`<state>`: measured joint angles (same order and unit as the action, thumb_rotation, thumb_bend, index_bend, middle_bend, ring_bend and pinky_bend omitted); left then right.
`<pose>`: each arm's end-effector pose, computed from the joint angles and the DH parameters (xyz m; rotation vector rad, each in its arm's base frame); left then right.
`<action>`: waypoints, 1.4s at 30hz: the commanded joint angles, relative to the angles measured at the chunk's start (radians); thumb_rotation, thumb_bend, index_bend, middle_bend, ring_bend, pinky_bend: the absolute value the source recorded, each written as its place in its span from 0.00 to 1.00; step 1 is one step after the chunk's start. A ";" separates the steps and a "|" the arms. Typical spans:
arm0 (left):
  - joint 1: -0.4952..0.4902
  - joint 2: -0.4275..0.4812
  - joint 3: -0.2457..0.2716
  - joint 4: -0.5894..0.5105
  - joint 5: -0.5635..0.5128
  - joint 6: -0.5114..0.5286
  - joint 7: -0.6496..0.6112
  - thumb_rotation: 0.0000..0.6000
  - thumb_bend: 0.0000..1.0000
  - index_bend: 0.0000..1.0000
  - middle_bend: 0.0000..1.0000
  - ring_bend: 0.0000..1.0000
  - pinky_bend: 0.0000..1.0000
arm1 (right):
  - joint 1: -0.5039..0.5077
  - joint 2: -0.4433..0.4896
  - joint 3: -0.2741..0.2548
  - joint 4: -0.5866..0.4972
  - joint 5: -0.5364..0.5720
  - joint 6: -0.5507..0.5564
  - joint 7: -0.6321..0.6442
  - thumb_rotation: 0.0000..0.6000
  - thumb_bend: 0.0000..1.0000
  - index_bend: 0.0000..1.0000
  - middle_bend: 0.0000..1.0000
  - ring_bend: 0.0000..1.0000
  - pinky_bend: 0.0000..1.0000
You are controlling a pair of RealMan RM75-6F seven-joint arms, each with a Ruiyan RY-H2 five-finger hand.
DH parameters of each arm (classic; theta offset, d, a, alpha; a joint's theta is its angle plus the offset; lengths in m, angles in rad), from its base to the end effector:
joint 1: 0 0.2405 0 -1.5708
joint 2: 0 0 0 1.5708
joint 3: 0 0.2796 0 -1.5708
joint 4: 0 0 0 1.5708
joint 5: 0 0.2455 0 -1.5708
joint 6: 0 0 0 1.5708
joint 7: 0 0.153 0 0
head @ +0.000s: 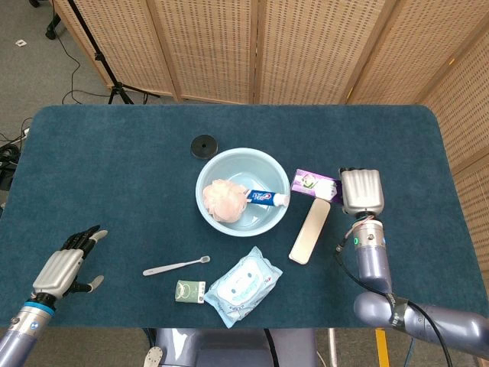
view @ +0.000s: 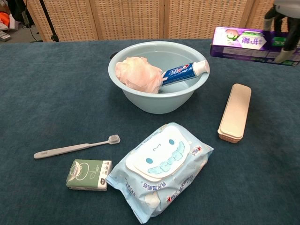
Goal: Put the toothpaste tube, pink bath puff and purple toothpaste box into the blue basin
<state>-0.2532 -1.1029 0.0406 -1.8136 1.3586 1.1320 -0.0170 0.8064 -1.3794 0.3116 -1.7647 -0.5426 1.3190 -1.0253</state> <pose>-0.3077 0.2064 0.0658 -1.5802 -1.3517 -0.7995 -0.1527 -0.3986 0.0471 1.5033 -0.7467 0.5195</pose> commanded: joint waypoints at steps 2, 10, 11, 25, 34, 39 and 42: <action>-0.001 0.002 0.000 0.002 0.000 -0.004 -0.005 1.00 0.30 0.00 0.00 0.00 0.05 | 0.055 -0.061 0.012 0.015 0.015 -0.005 -0.029 1.00 0.21 0.70 0.54 0.53 0.57; -0.002 0.005 -0.004 0.009 -0.008 -0.008 -0.018 1.00 0.30 0.00 0.00 0.00 0.05 | 0.144 -0.173 0.025 0.072 0.037 -0.018 -0.059 1.00 0.21 0.70 0.54 0.53 0.57; -0.003 0.005 -0.005 0.011 -0.010 -0.010 -0.021 1.00 0.30 0.00 0.00 0.00 0.05 | 0.157 -0.188 0.029 0.083 0.038 -0.019 -0.062 1.00 0.21 0.70 0.54 0.53 0.57; -0.005 0.005 -0.005 0.013 -0.013 -0.020 -0.031 1.00 0.30 0.00 0.00 0.00 0.05 | 0.218 -0.258 0.036 0.117 0.015 0.011 -0.054 1.00 0.16 0.56 0.33 0.36 0.57; -0.006 0.004 -0.002 0.009 -0.010 -0.023 -0.026 1.00 0.30 0.00 0.00 0.00 0.05 | 0.212 -0.232 0.017 0.104 -0.052 0.038 -0.036 1.00 0.14 0.21 0.02 0.03 0.36; -0.005 0.004 -0.001 0.008 -0.010 -0.023 -0.025 1.00 0.30 0.00 0.00 0.00 0.05 | 0.202 -0.212 0.010 0.098 -0.060 0.052 -0.038 1.00 0.15 0.20 0.00 0.00 0.31; -0.005 0.004 -0.001 0.008 -0.010 -0.022 -0.024 1.00 0.30 0.00 0.00 0.00 0.05 | 0.190 -0.194 0.005 0.087 -0.058 0.062 -0.042 1.00 0.15 0.20 0.00 0.00 0.31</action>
<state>-0.2580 -1.0994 0.0394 -1.8053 1.3491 1.1102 -0.0407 1.0004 -1.5781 0.3185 -1.6740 -0.6013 1.3777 -1.0658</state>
